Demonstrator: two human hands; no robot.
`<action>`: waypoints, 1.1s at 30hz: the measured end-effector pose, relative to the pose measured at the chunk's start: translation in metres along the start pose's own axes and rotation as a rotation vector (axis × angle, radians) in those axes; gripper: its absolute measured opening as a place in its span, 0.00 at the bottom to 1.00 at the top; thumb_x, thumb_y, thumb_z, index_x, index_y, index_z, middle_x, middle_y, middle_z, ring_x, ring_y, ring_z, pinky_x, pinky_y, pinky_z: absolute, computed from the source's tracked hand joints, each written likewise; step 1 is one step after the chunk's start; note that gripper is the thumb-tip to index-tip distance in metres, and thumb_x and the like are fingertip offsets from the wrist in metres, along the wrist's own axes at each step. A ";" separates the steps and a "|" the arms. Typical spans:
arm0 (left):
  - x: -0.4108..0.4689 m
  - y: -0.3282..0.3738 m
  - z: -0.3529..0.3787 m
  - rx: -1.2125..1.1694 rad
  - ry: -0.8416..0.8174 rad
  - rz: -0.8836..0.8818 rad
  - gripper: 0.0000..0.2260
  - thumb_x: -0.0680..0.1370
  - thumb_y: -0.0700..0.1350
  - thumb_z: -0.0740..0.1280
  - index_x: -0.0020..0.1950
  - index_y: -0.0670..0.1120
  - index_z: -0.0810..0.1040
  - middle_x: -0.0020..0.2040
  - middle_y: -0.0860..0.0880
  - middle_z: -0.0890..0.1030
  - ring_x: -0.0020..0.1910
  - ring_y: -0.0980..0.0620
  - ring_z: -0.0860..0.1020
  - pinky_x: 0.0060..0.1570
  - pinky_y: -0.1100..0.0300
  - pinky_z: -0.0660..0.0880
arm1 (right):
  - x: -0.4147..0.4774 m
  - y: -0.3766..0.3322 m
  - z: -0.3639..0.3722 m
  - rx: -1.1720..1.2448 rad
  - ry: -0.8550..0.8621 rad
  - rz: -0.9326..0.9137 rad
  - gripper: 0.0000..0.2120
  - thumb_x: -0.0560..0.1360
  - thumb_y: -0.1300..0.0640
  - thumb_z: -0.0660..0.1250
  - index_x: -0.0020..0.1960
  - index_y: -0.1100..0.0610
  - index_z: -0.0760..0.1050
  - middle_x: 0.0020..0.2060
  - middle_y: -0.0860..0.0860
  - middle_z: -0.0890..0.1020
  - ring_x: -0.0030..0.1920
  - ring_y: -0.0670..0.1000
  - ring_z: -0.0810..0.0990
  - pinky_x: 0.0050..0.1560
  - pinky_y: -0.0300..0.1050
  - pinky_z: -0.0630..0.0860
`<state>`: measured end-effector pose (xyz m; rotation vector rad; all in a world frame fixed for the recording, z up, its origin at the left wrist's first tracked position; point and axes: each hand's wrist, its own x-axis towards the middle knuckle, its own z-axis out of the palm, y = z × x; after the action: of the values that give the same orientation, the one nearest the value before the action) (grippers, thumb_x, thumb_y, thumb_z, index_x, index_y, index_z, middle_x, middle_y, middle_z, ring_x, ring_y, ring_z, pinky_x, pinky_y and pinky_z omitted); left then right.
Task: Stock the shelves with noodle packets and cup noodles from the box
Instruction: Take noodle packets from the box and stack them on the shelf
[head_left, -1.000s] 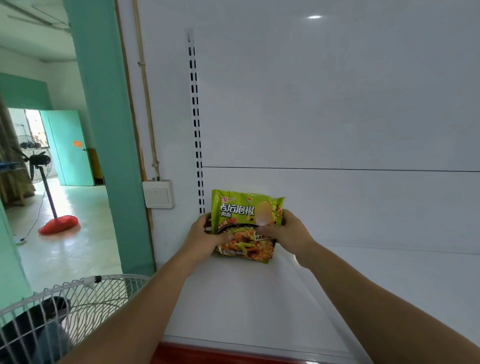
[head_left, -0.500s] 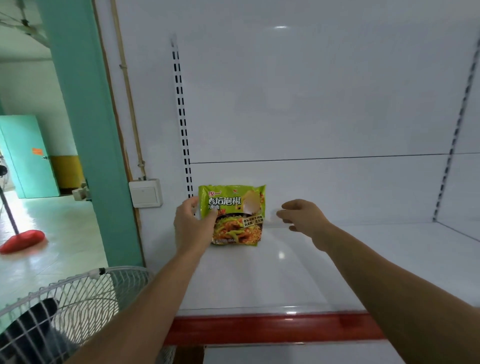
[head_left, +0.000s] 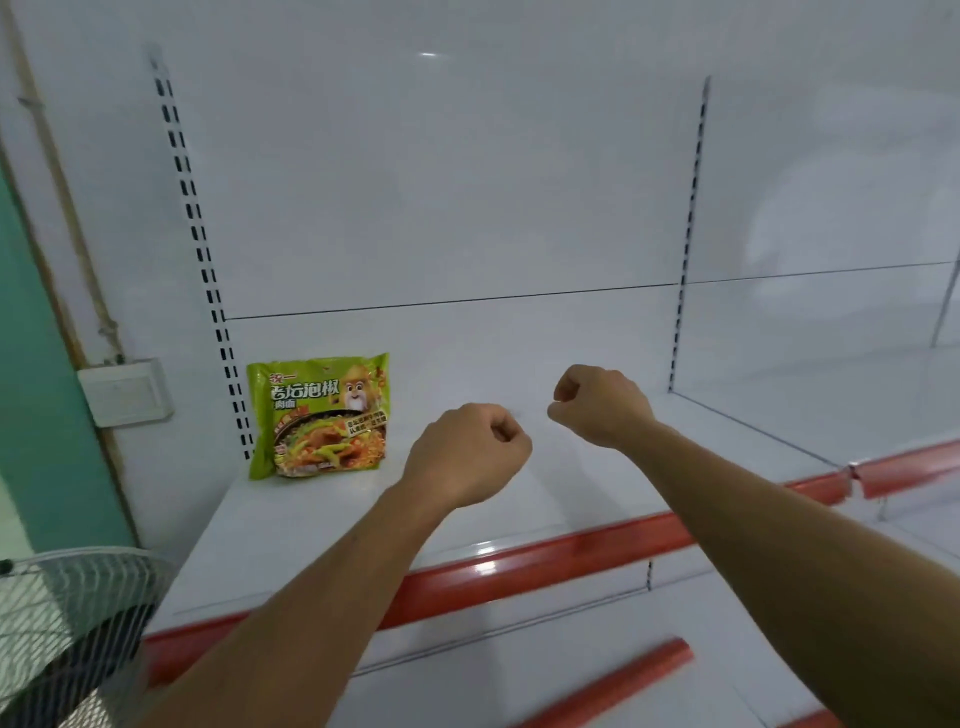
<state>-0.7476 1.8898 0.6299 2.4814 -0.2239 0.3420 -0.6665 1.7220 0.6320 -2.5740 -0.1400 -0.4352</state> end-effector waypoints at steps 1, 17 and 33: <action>-0.002 0.014 0.007 0.007 -0.019 0.029 0.06 0.78 0.53 0.64 0.47 0.56 0.80 0.45 0.58 0.83 0.45 0.56 0.80 0.48 0.57 0.78 | -0.004 0.011 -0.009 -0.009 0.015 0.004 0.08 0.73 0.51 0.66 0.52 0.49 0.76 0.45 0.46 0.80 0.46 0.50 0.77 0.41 0.42 0.70; -0.066 0.190 0.292 0.096 -0.573 0.106 0.09 0.78 0.56 0.63 0.51 0.55 0.79 0.51 0.58 0.82 0.49 0.54 0.79 0.53 0.54 0.78 | -0.128 0.312 -0.106 -0.032 0.004 0.229 0.05 0.73 0.50 0.67 0.48 0.48 0.77 0.43 0.46 0.81 0.45 0.50 0.79 0.47 0.49 0.80; -0.143 0.085 0.585 0.084 -1.063 -0.332 0.10 0.78 0.51 0.62 0.38 0.49 0.72 0.38 0.49 0.75 0.37 0.49 0.72 0.37 0.57 0.66 | -0.273 0.554 0.059 -0.041 -0.508 0.777 0.06 0.77 0.52 0.64 0.51 0.52 0.76 0.45 0.50 0.81 0.44 0.53 0.80 0.40 0.49 0.79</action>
<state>-0.7927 1.4820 0.1811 2.4769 -0.2080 -1.1412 -0.8061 1.2728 0.2279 -2.4730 0.6743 0.5029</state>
